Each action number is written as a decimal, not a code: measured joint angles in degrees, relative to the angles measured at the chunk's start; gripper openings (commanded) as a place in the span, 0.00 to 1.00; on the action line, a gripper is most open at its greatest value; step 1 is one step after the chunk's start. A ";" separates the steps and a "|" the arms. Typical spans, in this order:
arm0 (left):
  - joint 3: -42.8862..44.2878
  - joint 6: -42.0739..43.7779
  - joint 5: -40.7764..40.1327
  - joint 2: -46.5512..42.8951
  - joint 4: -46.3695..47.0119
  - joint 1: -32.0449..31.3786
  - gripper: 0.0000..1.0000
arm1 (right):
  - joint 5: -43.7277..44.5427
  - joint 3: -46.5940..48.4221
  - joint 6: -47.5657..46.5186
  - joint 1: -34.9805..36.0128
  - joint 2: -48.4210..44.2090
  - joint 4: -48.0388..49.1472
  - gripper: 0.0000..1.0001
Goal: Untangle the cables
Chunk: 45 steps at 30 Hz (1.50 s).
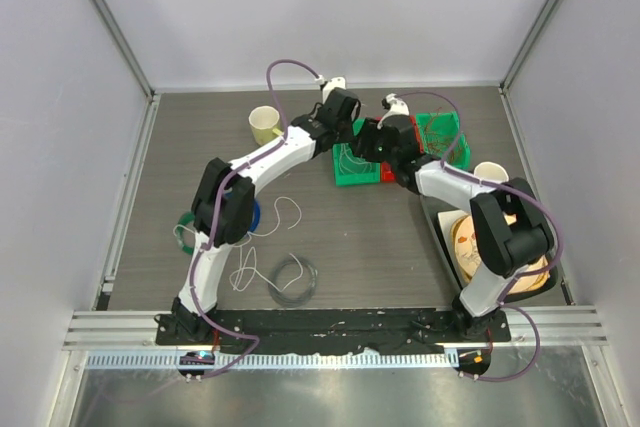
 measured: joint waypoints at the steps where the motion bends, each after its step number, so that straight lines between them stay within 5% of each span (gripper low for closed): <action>1: 0.00 -0.04 0.09 0.00 -0.13 0.09 0.00 | -0.35 -0.57 0.00 0.00 -0.81 -1.11 0.59; 8: 0.13 0.31 3.67 0.50 -0.28 0.48 0.06 | 2.60 -5.57 0.39 -0.02 -14.19 -7.06 0.73; 16: 1.79 0.61 7.15 4.04 -0.50 0.59 0.33 | 10.93 -15.87 2.47 -0.02 -34.60 -10.75 0.76; 20: 2.80 0.61 8.72 5.35 -0.74 0.57 0.39 | 13.66 -21.68 3.28 -0.02 -42.01 -13.11 0.76; 30: 8.96 1.84 10.95 5.42 -3.41 0.57 0.84 | 14.38 -23.04 1.70 -0.02 -45.79 -13.97 0.77; 31: 9.62 2.10 10.95 5.42 -3.58 0.57 0.99 | 14.19 -23.04 1.44 -0.02 -45.66 -13.97 0.77; 45: 13.46 4.33 12.11 4.76 -19.69 0.59 1.00 | 13.03 -21.51 -3.02 -0.02 -42.45 -15.30 0.77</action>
